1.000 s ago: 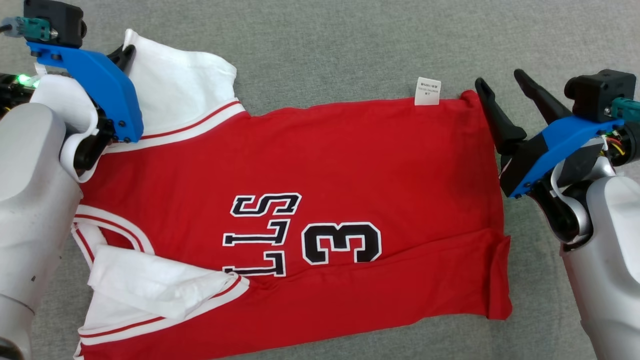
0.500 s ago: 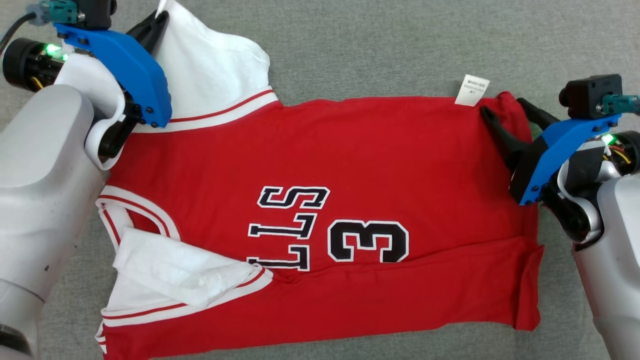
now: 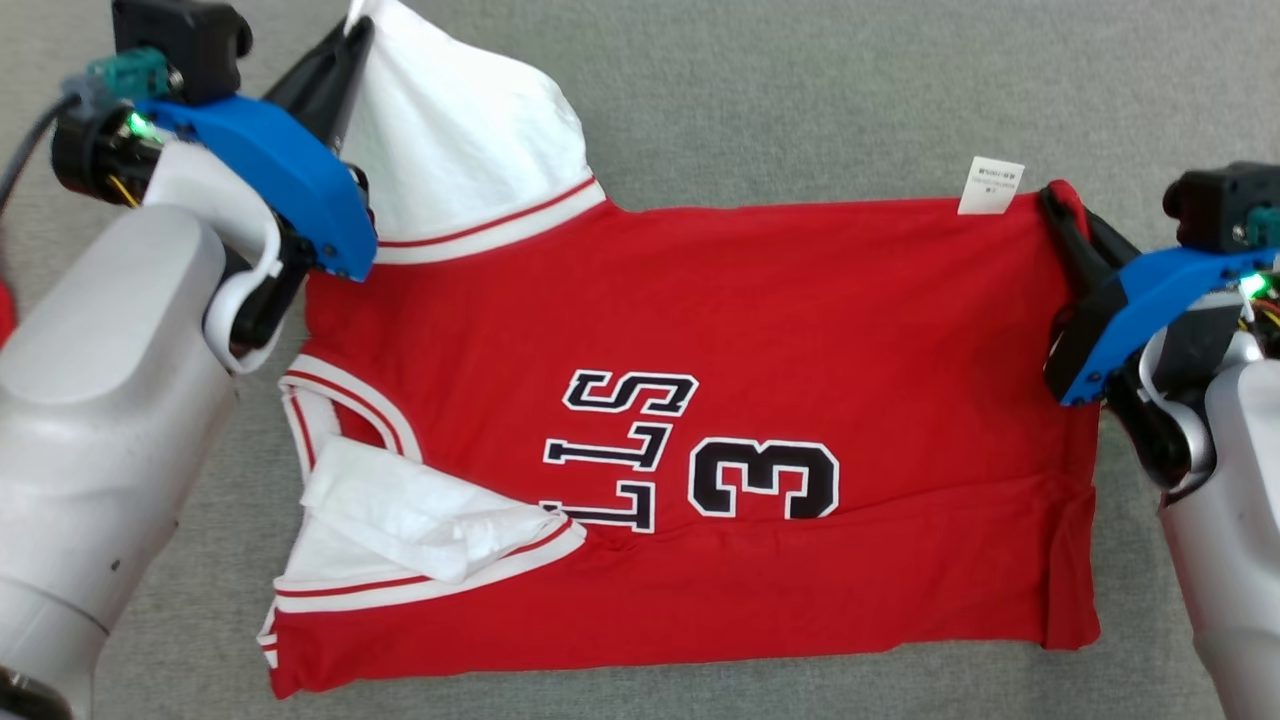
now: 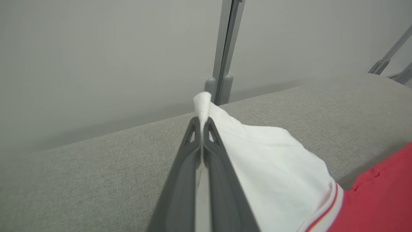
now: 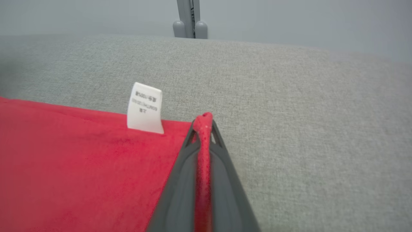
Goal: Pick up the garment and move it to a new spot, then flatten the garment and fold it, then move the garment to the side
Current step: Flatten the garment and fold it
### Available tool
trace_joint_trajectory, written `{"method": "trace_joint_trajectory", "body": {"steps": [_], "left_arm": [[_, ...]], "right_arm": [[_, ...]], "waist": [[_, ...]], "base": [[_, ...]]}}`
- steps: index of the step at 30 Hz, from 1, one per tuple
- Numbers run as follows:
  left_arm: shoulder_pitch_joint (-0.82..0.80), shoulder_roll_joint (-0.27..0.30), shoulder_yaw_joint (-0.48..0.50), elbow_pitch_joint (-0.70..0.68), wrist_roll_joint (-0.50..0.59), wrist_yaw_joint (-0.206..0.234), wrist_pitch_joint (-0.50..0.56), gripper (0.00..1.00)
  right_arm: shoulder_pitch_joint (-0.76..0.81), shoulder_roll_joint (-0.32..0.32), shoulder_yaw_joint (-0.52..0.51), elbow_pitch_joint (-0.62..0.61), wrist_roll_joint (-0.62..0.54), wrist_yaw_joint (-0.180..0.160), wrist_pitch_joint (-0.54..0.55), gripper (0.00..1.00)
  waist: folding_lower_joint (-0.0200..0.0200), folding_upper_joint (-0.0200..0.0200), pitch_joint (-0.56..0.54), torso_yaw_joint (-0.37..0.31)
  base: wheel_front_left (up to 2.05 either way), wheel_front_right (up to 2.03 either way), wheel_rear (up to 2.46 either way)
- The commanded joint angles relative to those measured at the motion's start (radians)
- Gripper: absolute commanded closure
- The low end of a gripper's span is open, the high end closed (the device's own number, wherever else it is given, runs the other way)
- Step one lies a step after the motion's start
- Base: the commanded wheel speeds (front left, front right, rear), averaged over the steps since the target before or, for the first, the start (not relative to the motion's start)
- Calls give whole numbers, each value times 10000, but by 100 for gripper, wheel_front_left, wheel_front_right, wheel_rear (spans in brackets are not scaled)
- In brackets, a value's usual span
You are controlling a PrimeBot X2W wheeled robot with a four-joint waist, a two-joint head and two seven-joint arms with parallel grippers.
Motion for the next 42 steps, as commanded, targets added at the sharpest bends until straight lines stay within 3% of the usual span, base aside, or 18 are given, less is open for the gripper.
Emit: {"method": "trace_joint_trajectory", "body": {"steps": [1,9,24,41,42], "left_arm": [[195,40,-28,-110,-81,-12,-161,100],[1546,422,-244,-1475,-205,43,-1063,100],[4550,1616,-55,-4164,-581,1277,-1671,100],[6723,1924,231,-5533,-706,2210,-1885,100],[6807,1901,253,-5561,-716,2253,-1886,100]], "right_arm": [[257,69,-57,48,-79,3,-216,100],[1132,197,-253,271,-291,5,-1574,100],[2604,645,-684,589,-569,5,-4070,100],[4576,1511,-1305,-238,-398,5,-4678,100],[4707,1558,-1347,-286,-380,3,-4683,72]], "waist": [[1,0,-127,9],[1,0,-830,372],[1,0,-1247,576],[1,0,-1830,606],[1,0,-1882,609]], "base": [[0,0,0],[0,0,0],[0,0,0],[0,0,0],[0,0,0]]}}
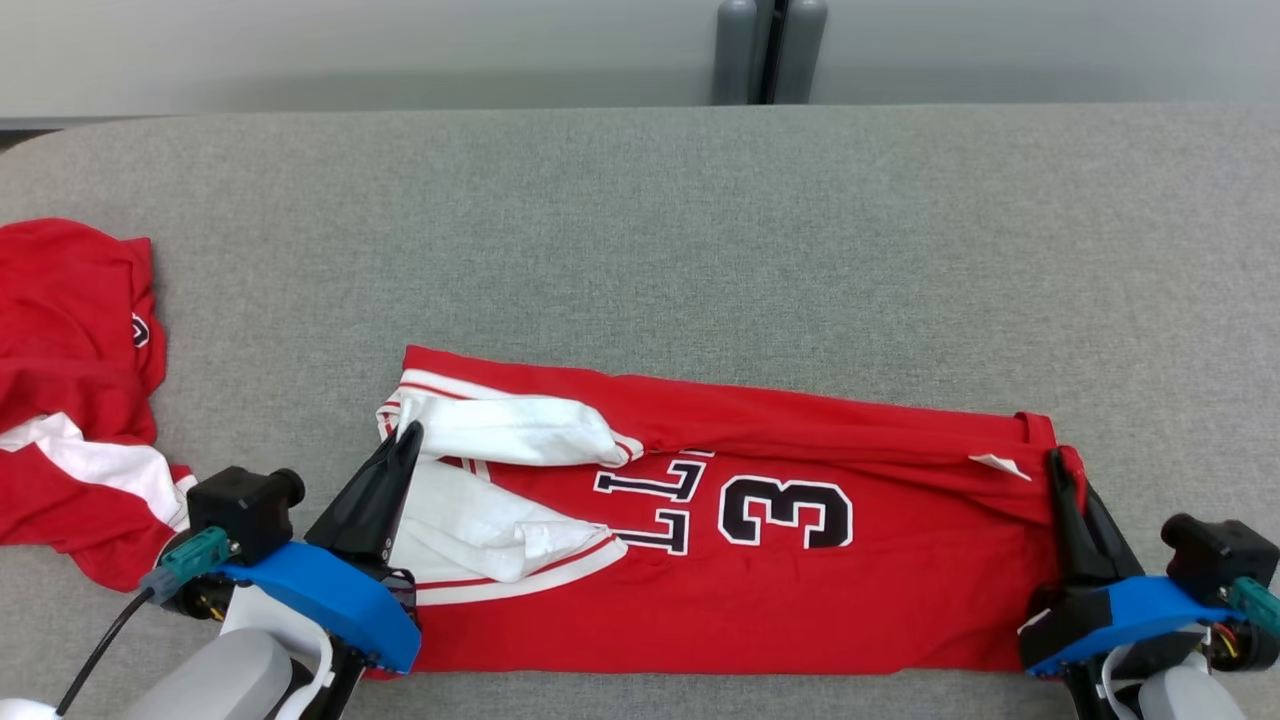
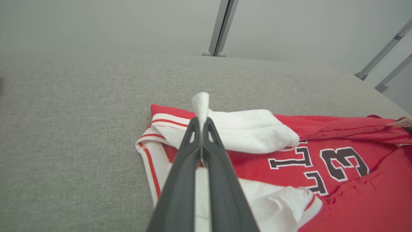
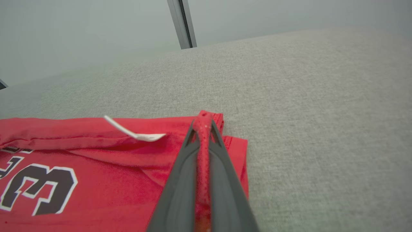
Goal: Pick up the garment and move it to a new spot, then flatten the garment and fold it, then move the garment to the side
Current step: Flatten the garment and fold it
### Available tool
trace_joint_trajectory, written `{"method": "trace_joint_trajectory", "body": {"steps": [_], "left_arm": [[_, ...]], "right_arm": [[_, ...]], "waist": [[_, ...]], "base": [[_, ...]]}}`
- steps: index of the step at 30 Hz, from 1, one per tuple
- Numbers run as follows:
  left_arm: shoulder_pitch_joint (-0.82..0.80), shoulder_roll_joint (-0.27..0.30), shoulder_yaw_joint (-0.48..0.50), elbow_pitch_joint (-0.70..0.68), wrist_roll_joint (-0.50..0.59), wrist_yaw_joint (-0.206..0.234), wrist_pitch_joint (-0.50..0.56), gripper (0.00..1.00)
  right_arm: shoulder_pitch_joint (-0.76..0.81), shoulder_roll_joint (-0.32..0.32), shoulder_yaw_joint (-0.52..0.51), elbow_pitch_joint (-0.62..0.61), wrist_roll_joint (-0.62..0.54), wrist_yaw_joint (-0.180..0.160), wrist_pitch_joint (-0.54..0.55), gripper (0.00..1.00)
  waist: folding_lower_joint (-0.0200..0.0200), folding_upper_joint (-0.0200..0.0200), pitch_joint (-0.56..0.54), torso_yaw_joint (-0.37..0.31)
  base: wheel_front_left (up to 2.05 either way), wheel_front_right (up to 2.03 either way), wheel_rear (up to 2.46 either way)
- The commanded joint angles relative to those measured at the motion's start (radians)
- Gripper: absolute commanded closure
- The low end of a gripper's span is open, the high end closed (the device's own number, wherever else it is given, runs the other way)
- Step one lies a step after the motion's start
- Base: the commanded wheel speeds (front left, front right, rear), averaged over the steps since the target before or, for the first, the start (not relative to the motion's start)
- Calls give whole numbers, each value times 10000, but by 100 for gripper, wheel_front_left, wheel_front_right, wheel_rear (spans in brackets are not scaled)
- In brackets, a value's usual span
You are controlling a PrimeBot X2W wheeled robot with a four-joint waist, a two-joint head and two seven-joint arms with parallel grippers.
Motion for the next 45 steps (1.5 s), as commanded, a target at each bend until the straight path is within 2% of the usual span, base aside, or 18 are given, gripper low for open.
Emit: {"method": "trace_joint_trajectory", "body": {"steps": [1,2,3,4,7,10,17,24,32,33,34,35,41,45], "left_arm": [[159,-39,130,-36,-79,77,-44,100],[256,-81,200,-60,-167,133,-52,100],[343,-94,269,-75,-158,160,-59,95],[421,-96,341,-113,-113,215,-67,0],[623,-213,650,-247,115,346,-77,0],[863,-509,1366,-481,618,492,-72,0],[1503,-1632,3715,-1033,2677,735,-76,0],[2105,-2923,5476,-914,4367,276,-77,0],[2463,-3794,6828,-509,6004,-287,-78,0],[2485,-3915,6973,-478,6132,-367,-78,0],[2509,-3998,7100,-433,6254,-446,-78,0],[2525,-4082,7250,-381,6391,-522,-78,0],[2623,-4546,7987,-177,7039,-942,-79,0],[2699,-4770,8410,-93,7415,-1201,-79,0]], "right_arm": [[256,51,-87,-92,26,7,-60,28],[344,88,-178,-149,46,5,-65,0],[430,116,-219,-190,53,5,-67,0],[510,144,-250,-245,57,7,-65,0],[640,157,-373,-566,-7,7,-67,0],[585,134,-538,-982,59,7,-64,0],[247,188,-1015,-1170,-114,7,846,0],[432,424,-1144,-339,-253,7,1630,0],[899,680,-702,284,141,7,2013,0],[927,711,-588,308,200,8,2016,14],[928,735,-503,305,263,10,1962,96],[917,752,-416,282,327,10,1917,100],[633,690,-499,66,519,7,1490,100],[316,134,-1254,24,479,2,1430,100]], "waist": [[0,0,-84,-18],[0,0,-128,-23],[0,0,-194,-30],[0,0,-241,-41],[0,0,-353,-67],[0,0,-410,-69],[0,0,-384,62],[0,0,-228,144],[0,0,-125,68],[0,0,-116,59],[0,0,-105,51],[0,0,-99,44],[0,0,-197,-34],[0,0,-295,-133]], "base": [[0,0,0],[0,0,0],[0,0,0],[0,0,0],[0,0,0],[0,0,0],[0,0,0],[0,0,0],[0,0,0],[0,0,0],[0,0,0],[0,0,0],[0,0,0],[0,0,0]]}}
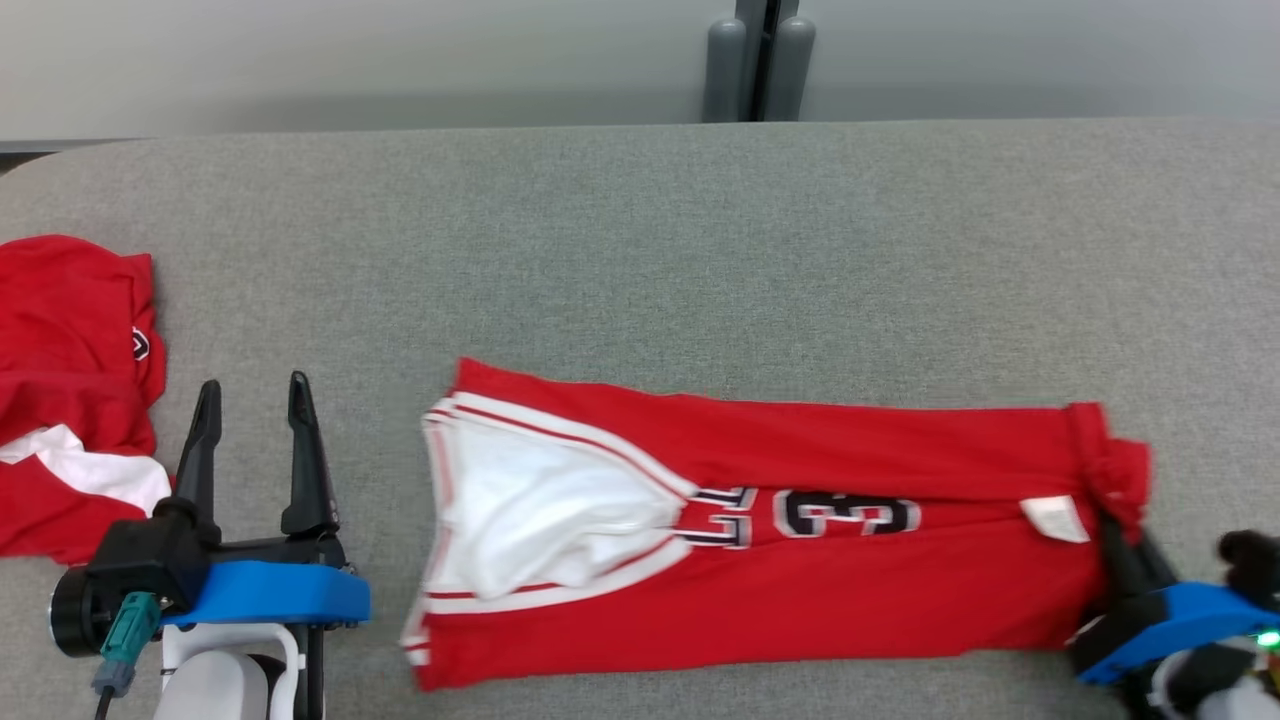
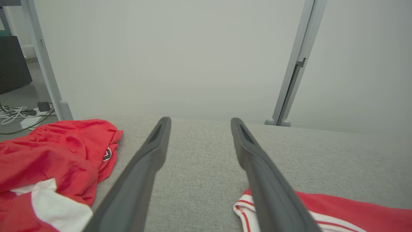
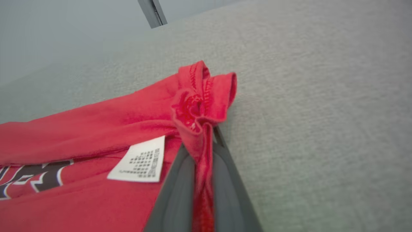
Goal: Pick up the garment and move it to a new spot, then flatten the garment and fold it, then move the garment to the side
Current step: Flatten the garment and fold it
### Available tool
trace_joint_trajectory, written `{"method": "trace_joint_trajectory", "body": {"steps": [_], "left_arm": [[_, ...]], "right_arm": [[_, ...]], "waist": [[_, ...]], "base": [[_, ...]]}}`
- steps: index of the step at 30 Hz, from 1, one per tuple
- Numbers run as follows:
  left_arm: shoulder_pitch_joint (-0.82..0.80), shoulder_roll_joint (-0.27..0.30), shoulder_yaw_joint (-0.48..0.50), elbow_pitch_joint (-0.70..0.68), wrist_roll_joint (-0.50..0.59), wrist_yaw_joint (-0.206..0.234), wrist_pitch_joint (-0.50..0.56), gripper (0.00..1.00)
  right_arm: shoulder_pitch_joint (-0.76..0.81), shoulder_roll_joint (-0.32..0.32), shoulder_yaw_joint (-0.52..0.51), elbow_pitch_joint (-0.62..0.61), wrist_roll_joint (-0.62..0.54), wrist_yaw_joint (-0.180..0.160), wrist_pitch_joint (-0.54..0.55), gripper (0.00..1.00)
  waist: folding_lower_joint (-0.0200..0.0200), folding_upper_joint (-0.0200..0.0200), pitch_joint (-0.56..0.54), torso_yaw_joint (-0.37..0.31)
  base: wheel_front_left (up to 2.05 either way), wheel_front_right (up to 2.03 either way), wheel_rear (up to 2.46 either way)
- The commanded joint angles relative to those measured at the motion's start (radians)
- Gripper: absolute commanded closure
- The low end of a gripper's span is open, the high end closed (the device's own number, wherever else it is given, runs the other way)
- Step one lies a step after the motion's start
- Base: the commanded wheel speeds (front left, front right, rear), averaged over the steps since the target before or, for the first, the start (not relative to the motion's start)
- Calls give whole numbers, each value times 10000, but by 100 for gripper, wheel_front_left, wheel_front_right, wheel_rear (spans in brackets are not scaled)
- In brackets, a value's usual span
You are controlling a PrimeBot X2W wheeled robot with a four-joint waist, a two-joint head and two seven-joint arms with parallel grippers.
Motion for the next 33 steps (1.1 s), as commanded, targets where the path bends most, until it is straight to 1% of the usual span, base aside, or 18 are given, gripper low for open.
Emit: {"method": "trace_joint_trajectory", "body": {"steps": [1,4,8,11,13,18,23,24,25,26,33], "left_arm": [[91,-120,196,28,175,-122,-46,0],[160,-243,434,80,382,-264,-46,0],[166,-433,665,132,583,-420,-46,0],[174,-517,842,180,728,-515,-46,0],[163,-589,899,215,784,-585,-47,0],[143,-705,1024,243,970,-694,-47,0],[5,-776,1085,287,1071,-806,-47,0],[5,-776,1085,287,1071,-806,-47,0],[-10,-804,1114,273,1096,-847,-47,0],[-10,-804,1114,273,1096,-847,-47,0],[-127,-879,1056,305,1154,-925,-47,0]], "right_arm": [[-226,-437,-449,-14,-58,-4,2,100],[-381,-946,-1050,6,-184,-1,192,100],[-506,-1306,-1287,-253,-365,-1,448,100],[-572,-1281,-1033,-590,-397,-1,572,100],[-519,-1056,-840,-933,-368,1,584,100],[-137,-456,90,-2021,-422,1,697,100],[31,0,1367,-2901,-447,1,873,100],[31,0,1367,-2901,-447,1,873,100],[-40,114,1860,-3089,-446,1,929,100],[-40,114,1860,-3089,-446,1,929,100],[-759,334,3297,-2953,-403,1,850,100]], "waist": [[0,0,-60,-57],[0,0,-129,-99],[0,0,-166,-140],[0,0,-173,-172],[0,0,-181,-182],[0,0,-174,-170],[0,0,-117,-44],[0,0,-117,-44],[0,0,-85,24],[0,0,-85,24],[0,0,78,369]], "base": [[0,0,0],[0,0,0],[0,0,0],[0,0,0],[0,0,0],[0,0,0],[0,0,0],[0,0,0],[0,0,0],[0,0,0],[0,0,0]]}}
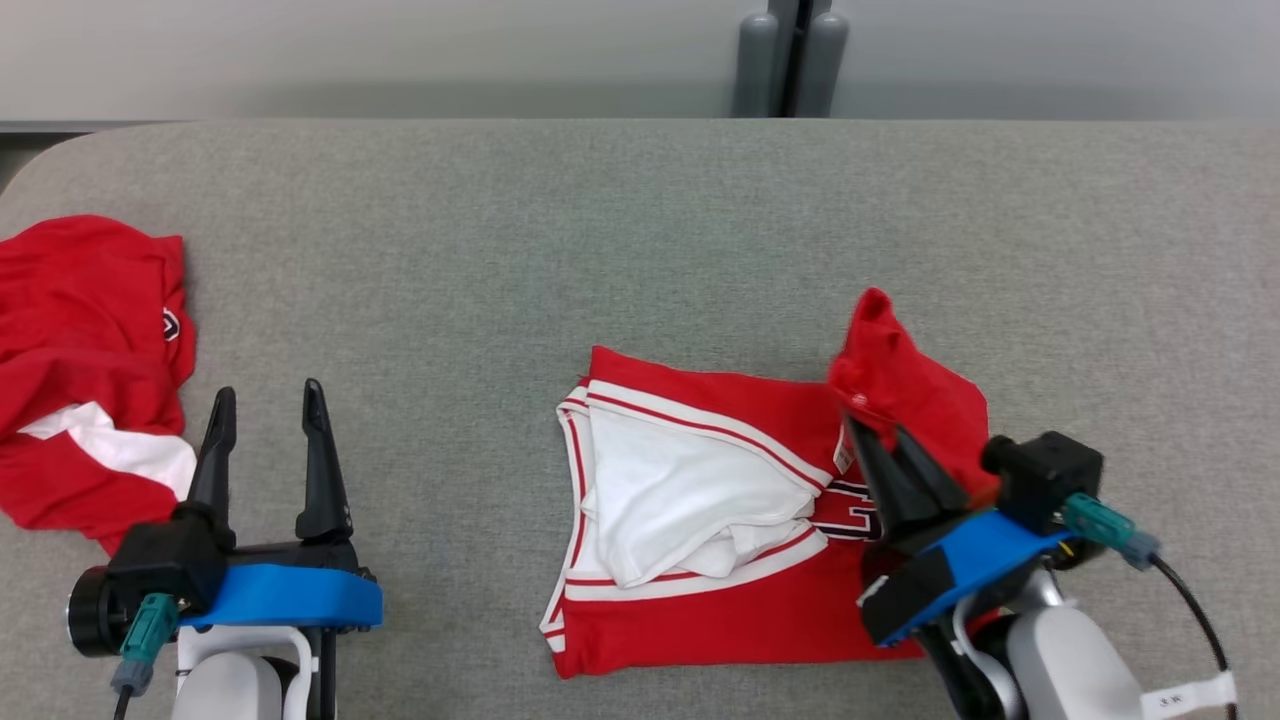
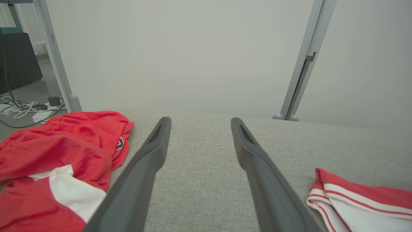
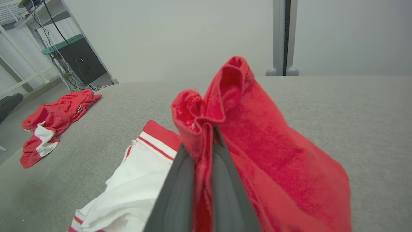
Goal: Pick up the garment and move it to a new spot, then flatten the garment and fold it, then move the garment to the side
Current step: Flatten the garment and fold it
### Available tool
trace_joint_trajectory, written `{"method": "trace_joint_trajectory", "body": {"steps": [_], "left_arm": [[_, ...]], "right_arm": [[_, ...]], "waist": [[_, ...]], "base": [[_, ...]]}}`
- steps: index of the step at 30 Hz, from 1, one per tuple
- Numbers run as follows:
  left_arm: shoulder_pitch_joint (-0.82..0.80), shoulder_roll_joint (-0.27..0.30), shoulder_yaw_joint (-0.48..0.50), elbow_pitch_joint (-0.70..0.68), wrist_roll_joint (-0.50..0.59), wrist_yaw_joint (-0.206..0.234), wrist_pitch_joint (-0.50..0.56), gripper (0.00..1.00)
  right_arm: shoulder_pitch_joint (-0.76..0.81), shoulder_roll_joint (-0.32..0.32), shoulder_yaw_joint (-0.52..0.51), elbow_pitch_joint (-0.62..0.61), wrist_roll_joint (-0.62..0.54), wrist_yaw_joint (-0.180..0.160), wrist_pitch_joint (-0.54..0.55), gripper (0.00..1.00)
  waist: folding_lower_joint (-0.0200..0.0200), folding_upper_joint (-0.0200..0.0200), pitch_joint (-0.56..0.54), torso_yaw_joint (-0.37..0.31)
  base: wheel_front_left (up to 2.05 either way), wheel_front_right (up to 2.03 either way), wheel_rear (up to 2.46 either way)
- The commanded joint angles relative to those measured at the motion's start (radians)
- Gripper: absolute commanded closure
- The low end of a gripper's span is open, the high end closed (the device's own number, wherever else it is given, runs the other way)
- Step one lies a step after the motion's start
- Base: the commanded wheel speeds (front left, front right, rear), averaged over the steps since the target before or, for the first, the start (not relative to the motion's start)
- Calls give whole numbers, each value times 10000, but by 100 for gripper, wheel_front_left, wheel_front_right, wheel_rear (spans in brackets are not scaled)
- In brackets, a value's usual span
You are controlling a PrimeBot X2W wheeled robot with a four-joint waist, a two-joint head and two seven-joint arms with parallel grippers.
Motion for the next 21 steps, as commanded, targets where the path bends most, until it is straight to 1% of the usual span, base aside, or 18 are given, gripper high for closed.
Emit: {"method": "trace_joint_trajectory", "body": {"steps": [1,4,5,7,8,12,17,18,19,21], "left_arm": [[-180,-16,5,14,23,-53,-47,0],[-291,-34,-78,64,30,-69,-47,0],[-389,-51,-146,120,18,-85,-47,0],[-494,-57,-227,162,10,-106,-47,0],[-494,-57,-227,162,10,-106,-47,0],[-623,-67,-346,232,-32,-130,-47,0],[-698,-76,-464,253,-107,-118,-47,0],[-716,-77,-489,262,-156,-97,-47,0],[-724,-77,-506,270,-176,-69,-47,0],[-685,-78,-503,285,-208,-9,-47,0]], "right_arm": [[-243,30,244,83,39,7,-59,100],[-636,40,973,316,436,7,-189,100],[-930,26,1388,542,634,7,-308,100],[-1139,29,1839,823,849,7,-382,100],[-1139,29,1839,823,849,7,-382,100],[-1500,24,2470,1348,1221,7,-612,100],[-1757,25,3052,2022,1756,7,-866,100],[-1804,34,3193,2111,1952,8,-924,62],[-1857,33,3332,2200,2085,8,-972,0],[-1997,25,3512,2281,2194,7,-1219,0]], "waist": [[0,0,87,107],[0,0,179,291],[0,0,241,418],[0,0,280,554],[0,0,280,554],[0,0,344,783],[0,0,410,886],[0,0,417,883],[0,0,409,859],[0,0,355,742]], "base": [[0,0,0],[0,0,0],[0,0,0],[0,0,0],[0,0,0],[0,0,0],[0,0,0],[0,0,0],[0,0,0],[0,0,0]]}}
